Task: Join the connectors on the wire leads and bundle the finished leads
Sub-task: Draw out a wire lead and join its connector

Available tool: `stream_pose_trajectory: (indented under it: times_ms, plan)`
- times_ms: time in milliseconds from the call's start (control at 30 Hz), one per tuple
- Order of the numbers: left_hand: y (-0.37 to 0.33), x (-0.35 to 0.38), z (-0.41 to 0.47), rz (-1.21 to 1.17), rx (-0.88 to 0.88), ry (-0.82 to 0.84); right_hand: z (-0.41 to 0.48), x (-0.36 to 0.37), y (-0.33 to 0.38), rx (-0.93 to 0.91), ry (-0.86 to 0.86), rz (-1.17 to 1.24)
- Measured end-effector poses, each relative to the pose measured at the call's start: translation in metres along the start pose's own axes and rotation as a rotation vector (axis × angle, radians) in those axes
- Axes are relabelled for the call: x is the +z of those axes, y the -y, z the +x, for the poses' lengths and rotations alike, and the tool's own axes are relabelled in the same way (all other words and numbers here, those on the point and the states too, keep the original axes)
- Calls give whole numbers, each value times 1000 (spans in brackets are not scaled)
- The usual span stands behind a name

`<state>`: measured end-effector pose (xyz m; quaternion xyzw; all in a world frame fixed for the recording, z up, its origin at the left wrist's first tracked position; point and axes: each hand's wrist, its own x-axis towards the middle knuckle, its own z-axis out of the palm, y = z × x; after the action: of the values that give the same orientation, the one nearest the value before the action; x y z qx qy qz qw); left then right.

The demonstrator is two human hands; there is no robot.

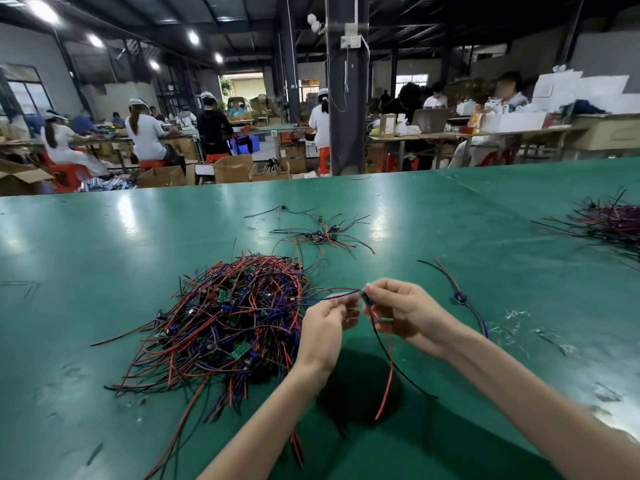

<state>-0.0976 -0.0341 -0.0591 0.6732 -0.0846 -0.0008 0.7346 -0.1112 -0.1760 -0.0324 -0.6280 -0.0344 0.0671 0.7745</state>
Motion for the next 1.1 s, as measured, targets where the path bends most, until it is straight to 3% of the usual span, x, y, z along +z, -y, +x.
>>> stream_pose_trajectory:
  times_ms: [133,533,767,1100]
  plan:
    - [-4,-1,-4,-18,59,72,-2,0,-10,-37,-25,-159]
    - [0,-14,4,47,135,14,-7,6,-19,-66,27,-362]
    - [0,-13,3,31,92,36,-8,10,-19,-5,39,-267]
    - [-7,-10,-2,-176,-18,77,-12,10,-16,47,61,-229]
